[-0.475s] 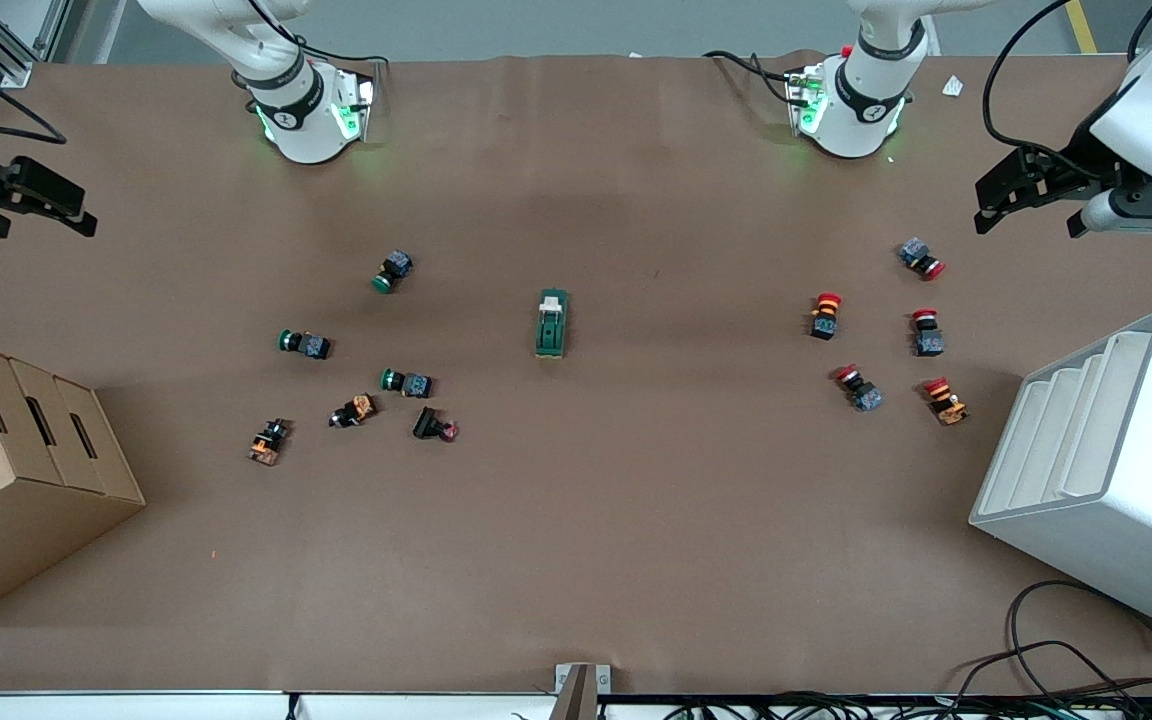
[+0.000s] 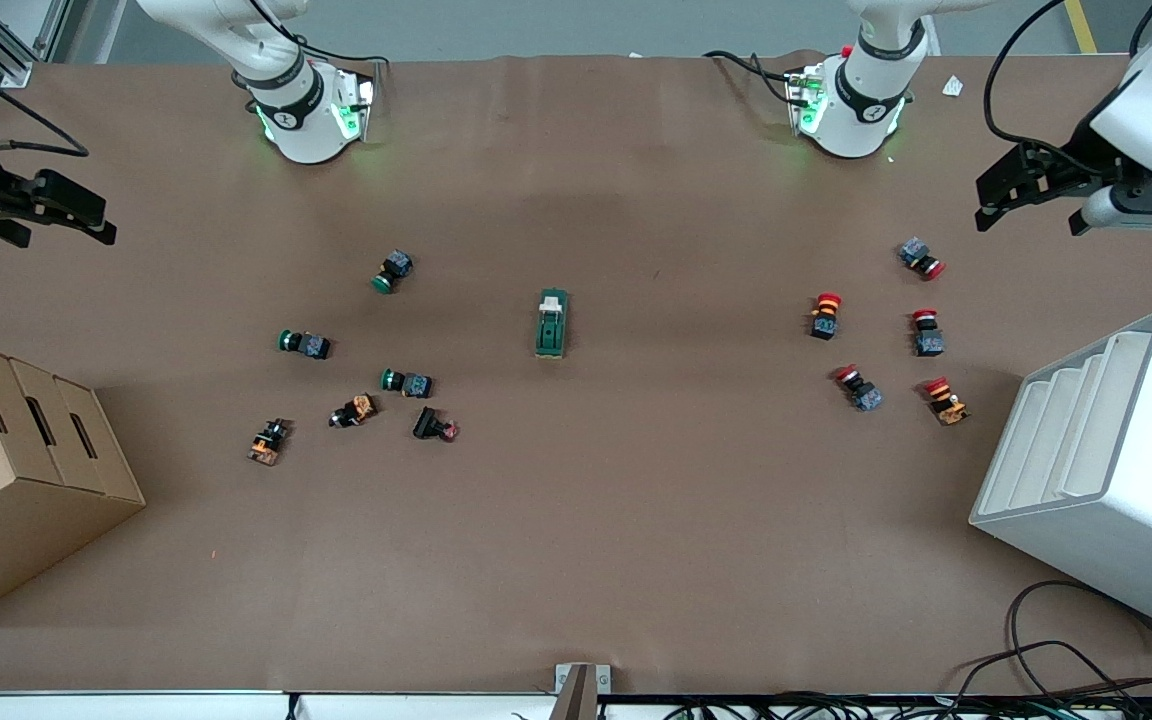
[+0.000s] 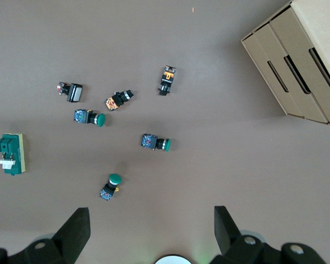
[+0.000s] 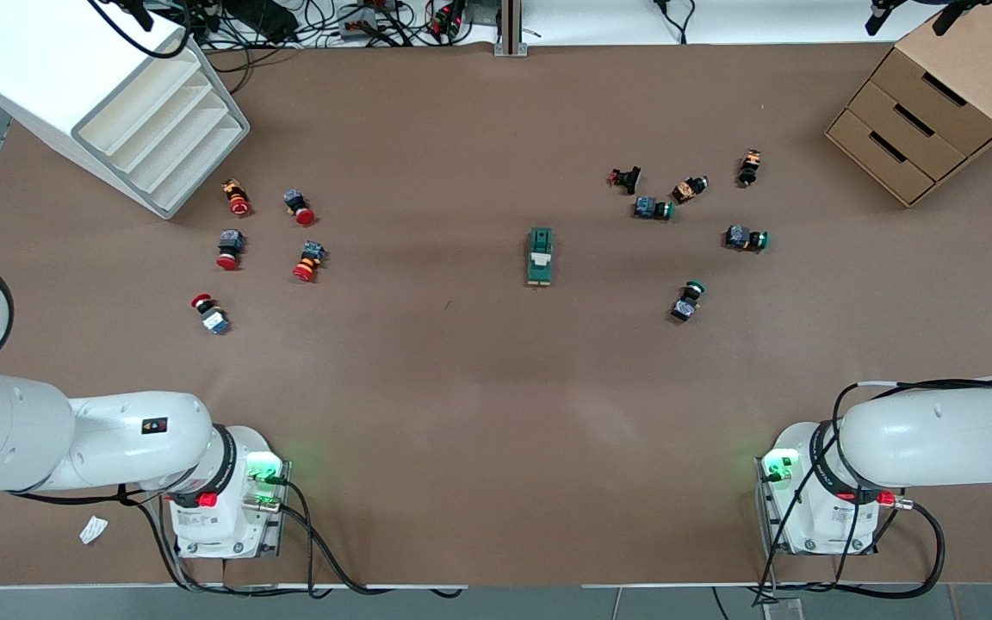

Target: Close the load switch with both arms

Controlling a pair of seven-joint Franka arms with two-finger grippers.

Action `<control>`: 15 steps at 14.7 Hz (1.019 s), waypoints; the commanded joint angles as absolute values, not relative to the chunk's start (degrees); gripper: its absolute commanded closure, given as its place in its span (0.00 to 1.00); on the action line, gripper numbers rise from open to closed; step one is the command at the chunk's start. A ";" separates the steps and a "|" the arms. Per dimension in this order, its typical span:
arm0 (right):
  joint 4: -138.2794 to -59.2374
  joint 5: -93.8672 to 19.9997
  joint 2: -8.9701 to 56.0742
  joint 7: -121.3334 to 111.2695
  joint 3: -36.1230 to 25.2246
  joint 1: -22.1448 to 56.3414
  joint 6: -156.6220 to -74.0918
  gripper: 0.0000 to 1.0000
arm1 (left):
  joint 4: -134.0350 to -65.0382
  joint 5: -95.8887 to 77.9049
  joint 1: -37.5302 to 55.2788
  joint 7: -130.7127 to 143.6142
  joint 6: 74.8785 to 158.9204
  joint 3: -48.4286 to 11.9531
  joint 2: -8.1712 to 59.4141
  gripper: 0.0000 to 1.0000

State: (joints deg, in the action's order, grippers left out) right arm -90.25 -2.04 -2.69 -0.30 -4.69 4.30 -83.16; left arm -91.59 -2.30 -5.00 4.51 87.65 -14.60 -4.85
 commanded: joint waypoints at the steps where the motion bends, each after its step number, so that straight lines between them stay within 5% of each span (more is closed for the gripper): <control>1: -90.00 -1.14 -3.34 -0.35 -5.01 3.96 -83.50 0.00 | -91.40 -2.28 -0.98 5.53 86.92 -19.32 -3.69 0.00; 8: -87.02 -1.50 -1.93 -0.26 -2.55 -1.32 -83.41 0.00 | -92.46 -1.41 5.17 29.13 97.35 -33.30 5.35 0.00; 15: -90.08 -0.97 -0.79 8.39 -3.08 -1.85 -80.24 0.00 | -93.08 13.50 23.70 62.10 106.61 -33.57 17.74 0.00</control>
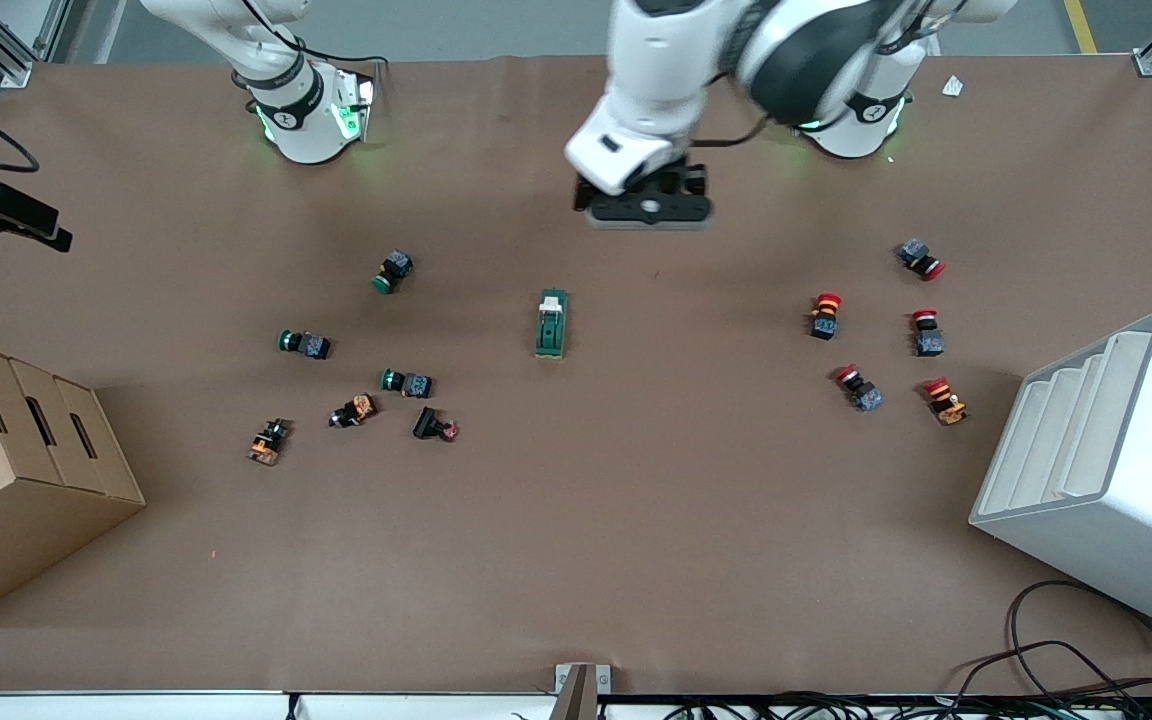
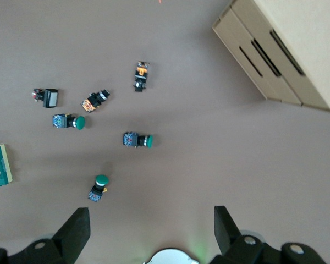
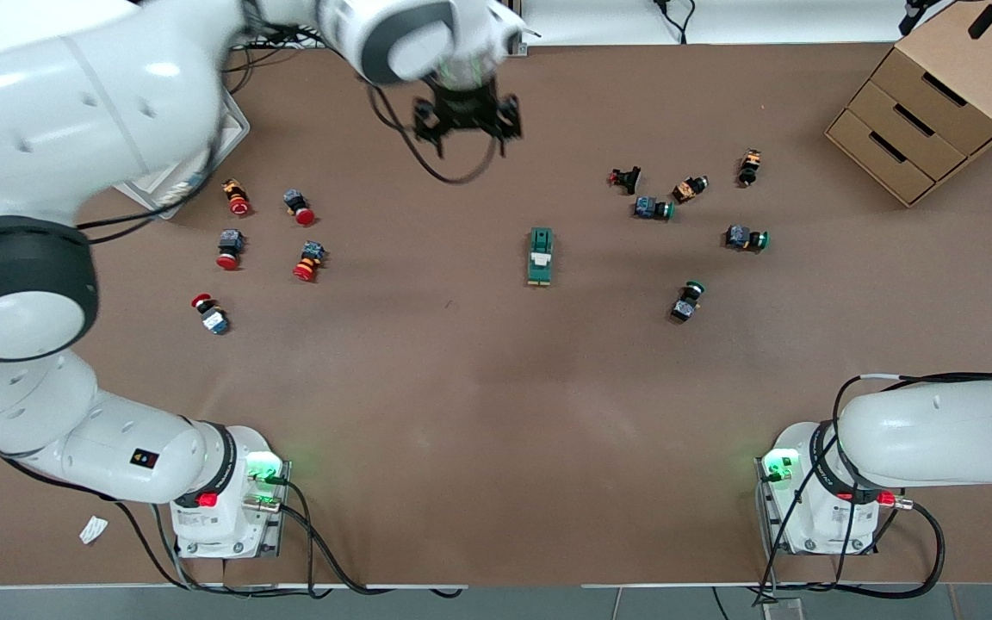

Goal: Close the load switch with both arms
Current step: 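Move the left gripper over the green load switch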

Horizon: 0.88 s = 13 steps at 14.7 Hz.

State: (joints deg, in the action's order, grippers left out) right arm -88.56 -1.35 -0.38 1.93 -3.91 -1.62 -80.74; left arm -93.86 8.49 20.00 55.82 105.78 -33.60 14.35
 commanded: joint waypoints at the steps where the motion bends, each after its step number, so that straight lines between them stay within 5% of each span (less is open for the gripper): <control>1: -90.96 -1.49 -0.79 12.35 -3.16 -0.89 -80.51 0.00 | -92.99 16.32 25.99 65.88 106.96 -33.57 19.23 0.00; 7: -94.82 -8.15 0.53 38.03 -3.16 5.35 -84.98 0.00 | -94.48 34.67 36.81 100.05 114.51 -33.57 30.83 0.00; 13: -103.44 -10.63 4.38 57.36 -2.90 14.57 -100.35 0.00 | -101.40 59.55 42.88 115.65 117.07 -33.57 36.65 0.03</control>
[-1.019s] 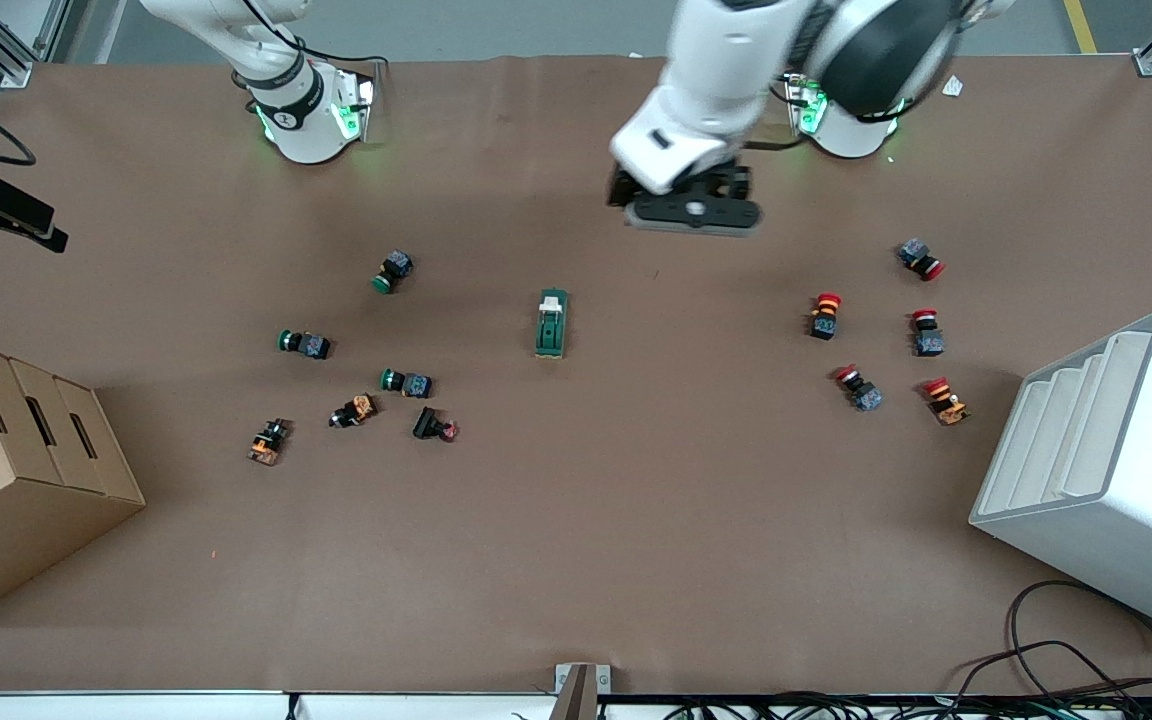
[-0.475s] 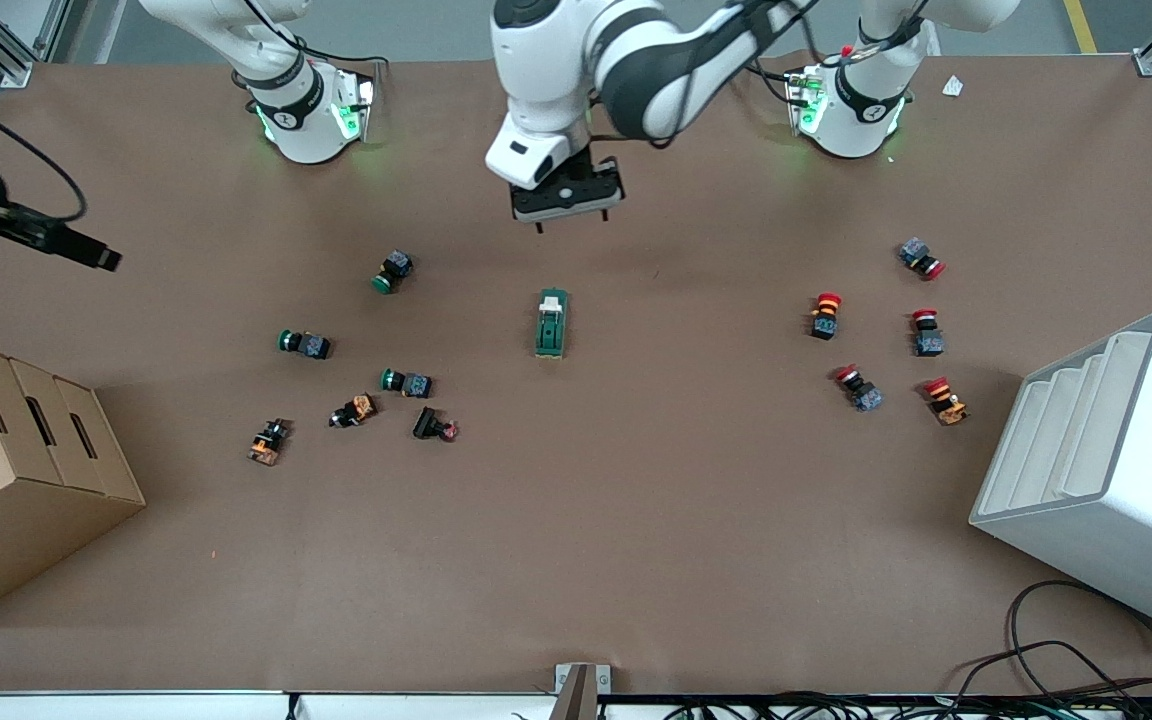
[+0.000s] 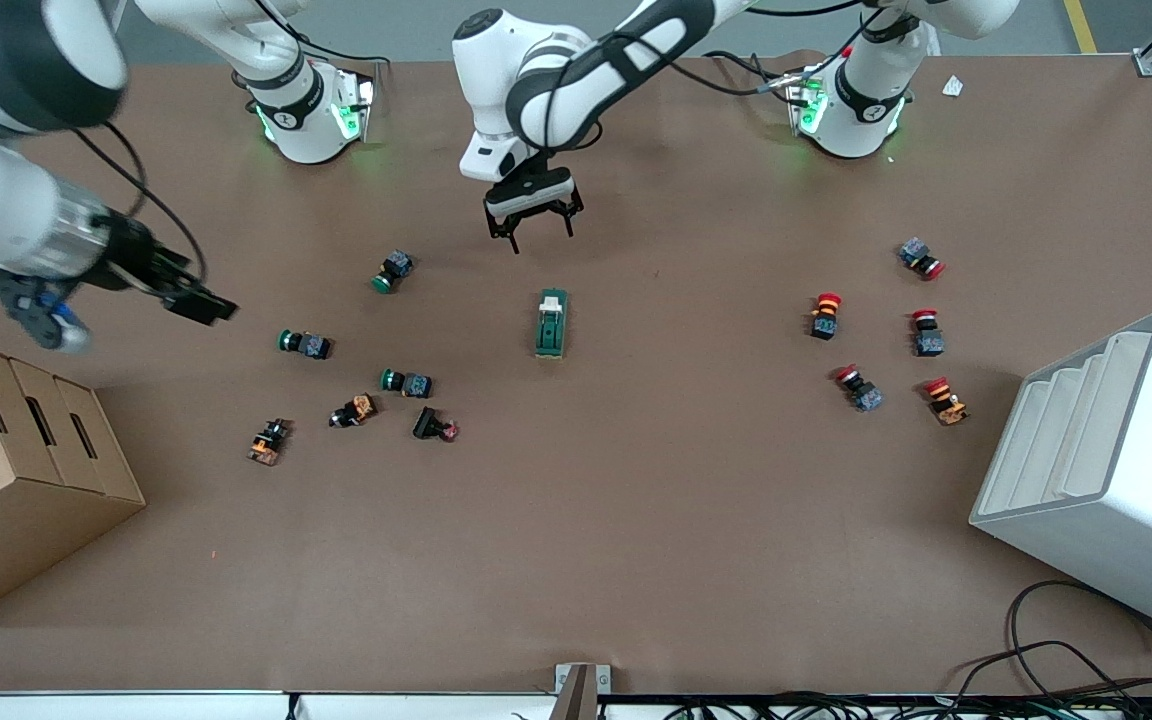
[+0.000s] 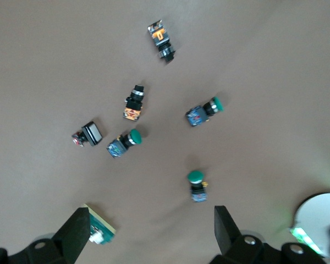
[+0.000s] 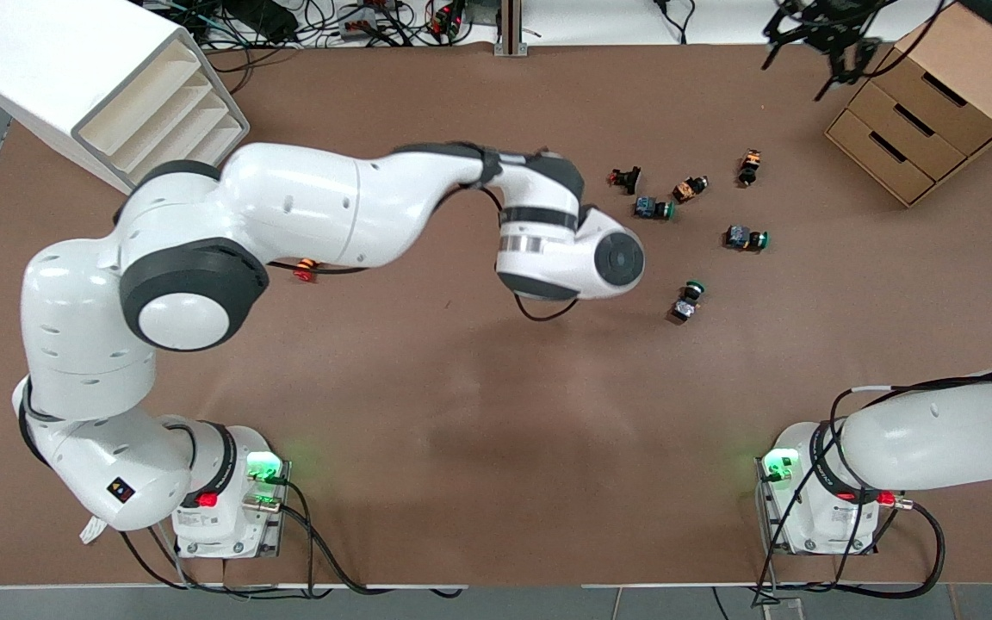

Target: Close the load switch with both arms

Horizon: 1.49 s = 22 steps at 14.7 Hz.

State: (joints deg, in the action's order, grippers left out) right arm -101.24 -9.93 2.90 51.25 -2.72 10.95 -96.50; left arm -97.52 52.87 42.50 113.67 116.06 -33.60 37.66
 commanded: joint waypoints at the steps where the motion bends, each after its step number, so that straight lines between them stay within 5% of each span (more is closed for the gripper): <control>1: -103.45 -10.72 6.48 60.35 -2.90 16.33 -102.29 0.00 | -102.73 62.98 42.98 118.01 117.07 -33.66 36.74 0.03; 12: -103.62 -18.28 22.58 79.97 -2.90 33.73 -124.88 0.00 | -107.23 101.93 46.67 146.85 107.68 -31.74 48.51 0.03; 17: -105.54 -21.34 25.58 80.51 -2.72 41.20 -127.26 0.00 | -106.88 108.80 48.42 149.41 103.81 -28.75 51.24 0.02; 22: -113.81 -21.62 25.58 85.59 -2.64 47.36 -139.90 0.00 | -103.63 110.39 51.06 149.41 103.62 -25.59 54.31 0.01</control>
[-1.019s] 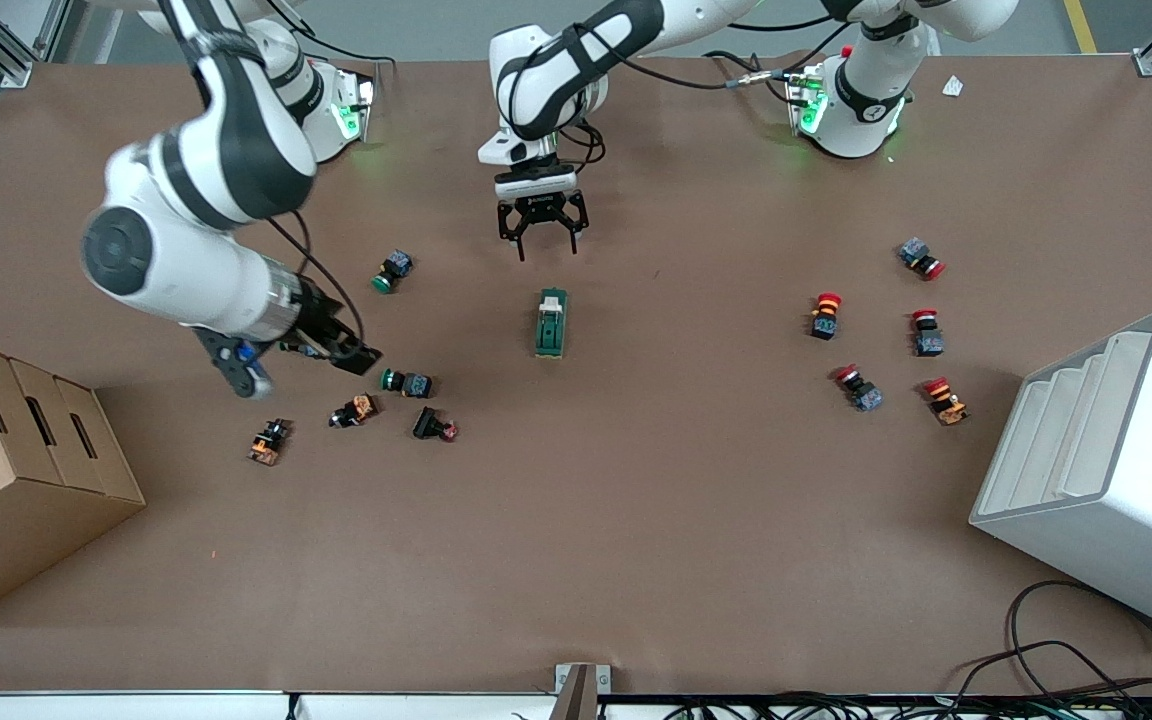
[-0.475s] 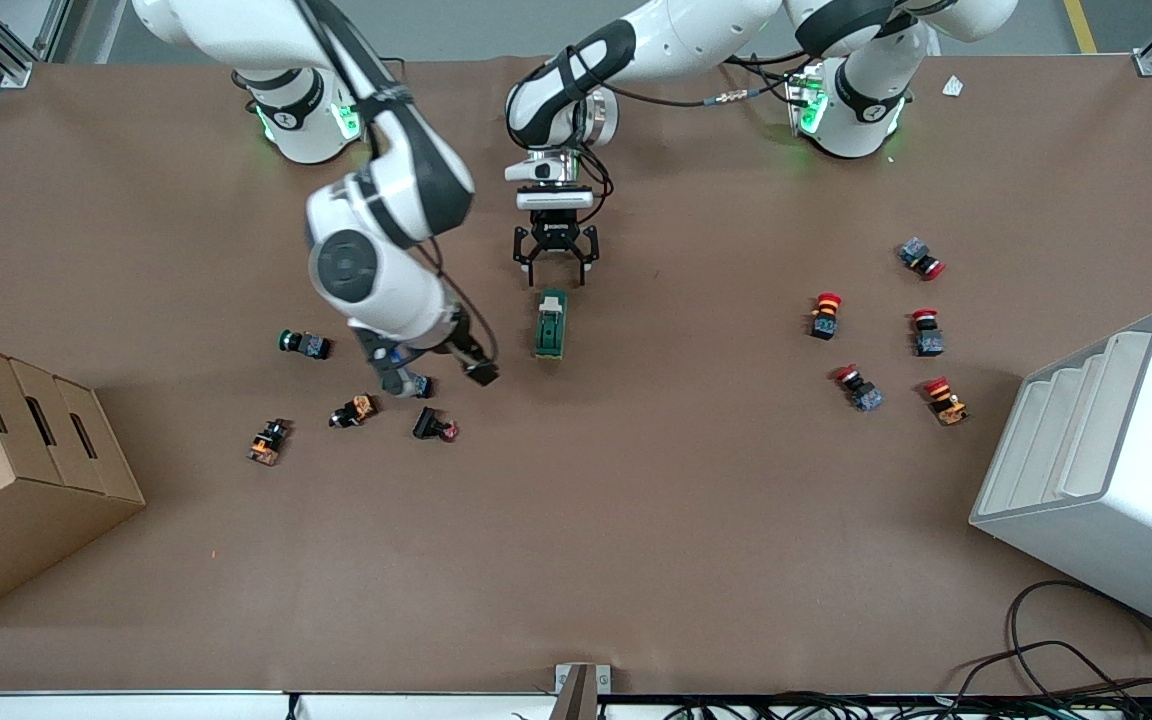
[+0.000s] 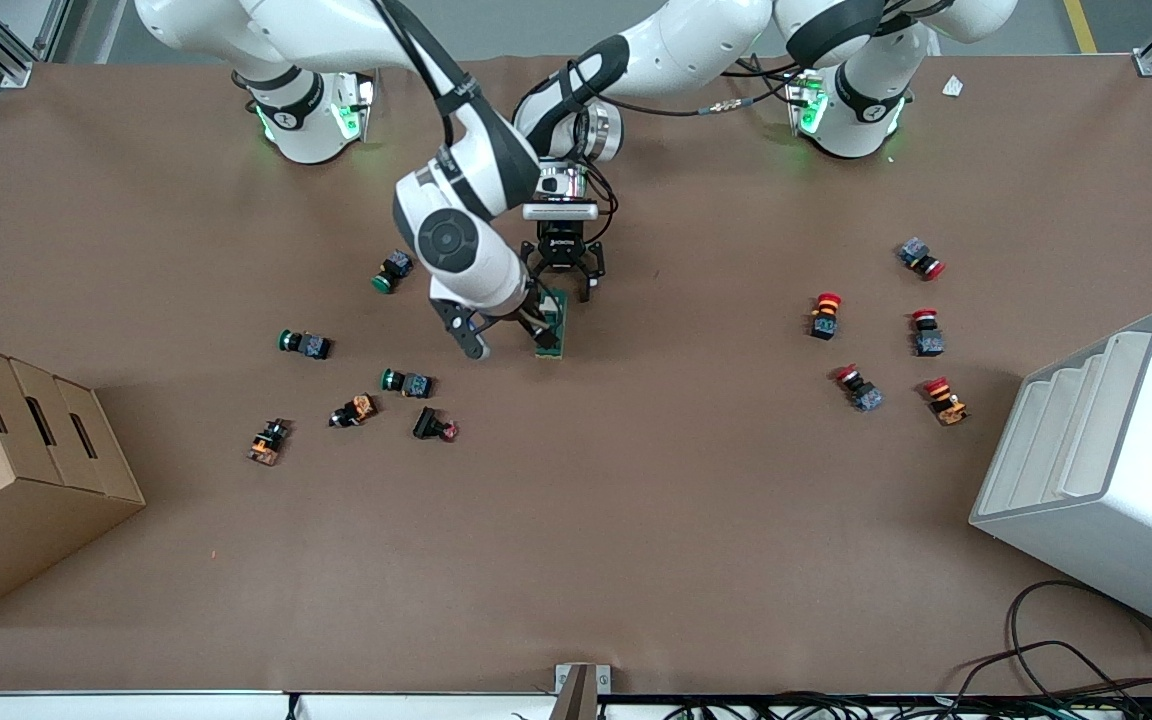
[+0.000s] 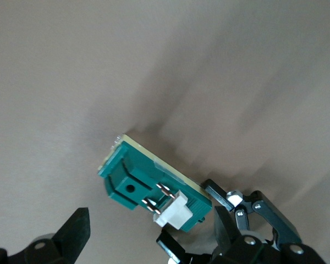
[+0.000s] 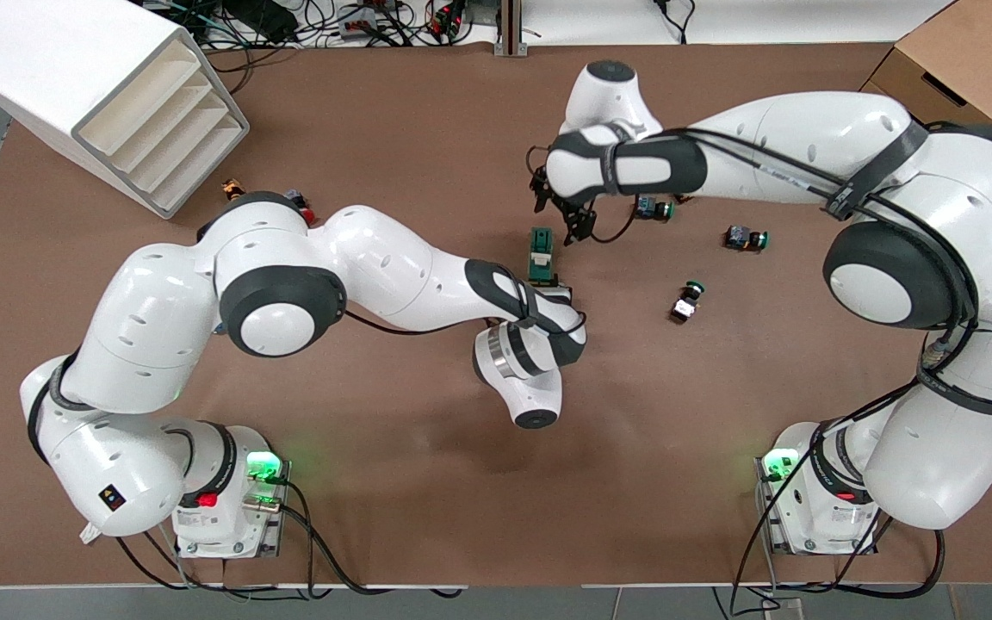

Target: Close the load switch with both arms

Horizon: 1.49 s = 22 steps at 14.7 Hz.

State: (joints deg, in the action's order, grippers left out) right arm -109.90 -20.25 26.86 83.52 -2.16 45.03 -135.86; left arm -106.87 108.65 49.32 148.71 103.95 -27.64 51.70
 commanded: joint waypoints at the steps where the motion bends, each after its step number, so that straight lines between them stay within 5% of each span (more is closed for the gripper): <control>1: -114.34 -21.71 25.66 86.04 -2.64 47.81 -140.44 0.00 | -102.32 110.48 51.67 149.41 103.62 -25.32 55.27 0.01; 10: -113.47 -21.71 30.40 91.93 -2.64 50.80 -148.44 0.00 | -101.78 110.39 53.17 149.50 102.57 -24.87 56.60 0.00; 22: -105.12 -20.92 32.70 92.73 -3.08 45.45 -147.92 0.00 | -102.04 110.39 53.09 149.68 101.87 -24.87 56.51 0.00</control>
State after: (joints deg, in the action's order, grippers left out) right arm -108.64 -21.17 31.05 93.76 -2.69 48.28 -144.66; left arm -104.11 108.85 52.54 148.78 100.94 -25.38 53.83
